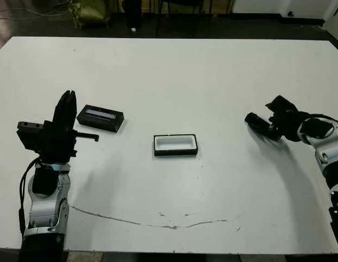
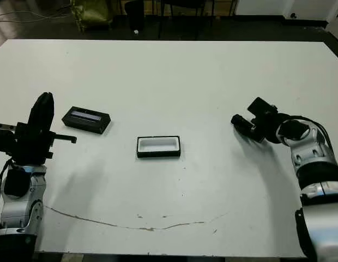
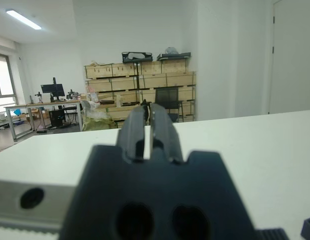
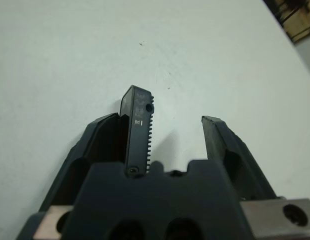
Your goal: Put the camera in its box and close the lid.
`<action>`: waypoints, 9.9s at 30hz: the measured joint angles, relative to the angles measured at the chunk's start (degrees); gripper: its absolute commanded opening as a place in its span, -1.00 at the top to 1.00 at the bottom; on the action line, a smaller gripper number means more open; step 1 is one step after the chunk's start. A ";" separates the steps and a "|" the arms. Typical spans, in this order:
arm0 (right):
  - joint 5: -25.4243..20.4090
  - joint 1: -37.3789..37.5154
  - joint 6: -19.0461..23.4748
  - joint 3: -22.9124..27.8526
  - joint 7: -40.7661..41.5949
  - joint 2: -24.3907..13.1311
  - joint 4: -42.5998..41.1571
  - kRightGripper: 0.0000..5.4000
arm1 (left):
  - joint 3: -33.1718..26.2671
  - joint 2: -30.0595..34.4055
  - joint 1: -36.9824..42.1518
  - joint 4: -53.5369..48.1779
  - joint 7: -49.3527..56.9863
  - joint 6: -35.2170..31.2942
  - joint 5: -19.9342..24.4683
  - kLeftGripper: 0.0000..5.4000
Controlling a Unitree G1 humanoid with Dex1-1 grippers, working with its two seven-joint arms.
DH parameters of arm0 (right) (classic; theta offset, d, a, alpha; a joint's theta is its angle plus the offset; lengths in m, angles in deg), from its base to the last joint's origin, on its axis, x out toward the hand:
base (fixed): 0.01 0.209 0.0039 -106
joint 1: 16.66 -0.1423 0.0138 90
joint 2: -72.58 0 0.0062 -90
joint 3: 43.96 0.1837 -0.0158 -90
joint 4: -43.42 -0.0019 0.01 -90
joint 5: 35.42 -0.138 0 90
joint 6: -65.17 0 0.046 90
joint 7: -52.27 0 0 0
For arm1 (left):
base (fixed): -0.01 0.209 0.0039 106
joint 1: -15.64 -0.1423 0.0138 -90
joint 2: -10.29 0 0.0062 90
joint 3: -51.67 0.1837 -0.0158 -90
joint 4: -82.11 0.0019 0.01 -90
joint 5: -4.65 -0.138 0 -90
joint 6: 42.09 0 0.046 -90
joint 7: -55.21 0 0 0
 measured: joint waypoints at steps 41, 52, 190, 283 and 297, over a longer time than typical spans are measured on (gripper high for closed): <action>-22.55 24.97 8.13 17.91 -5.22 9.84 -29.30 0.93 | 0.04 -0.02 0.02 0.34 0.26 0.14 -0.36 1.00; -25.32 27.17 11.93 17.46 -0.68 10.19 -37.16 0.93 | 0.04 -0.12 -0.01 0.10 0.39 0.06 -0.33 1.00; -6.81 -11.66 18.72 -8.59 43.23 15.59 -12.08 0.17 | 3.22 -2.92 -4.01 -7.98 4.29 -7.66 -2.82 1.00; 1.25 21.16 -6.69 -0.79 7.66 -6.64 -61.03 -1.00 | 3.31 -3.42 -5.34 -8.40 4.73 -7.77 -2.80 1.00; 11.87 21.07 -22.25 -4.16 0.53 -6.74 -57.62 -1.00 | 3.33 -3.87 -5.40 -8.49 4.89 -7.83 -2.86 1.00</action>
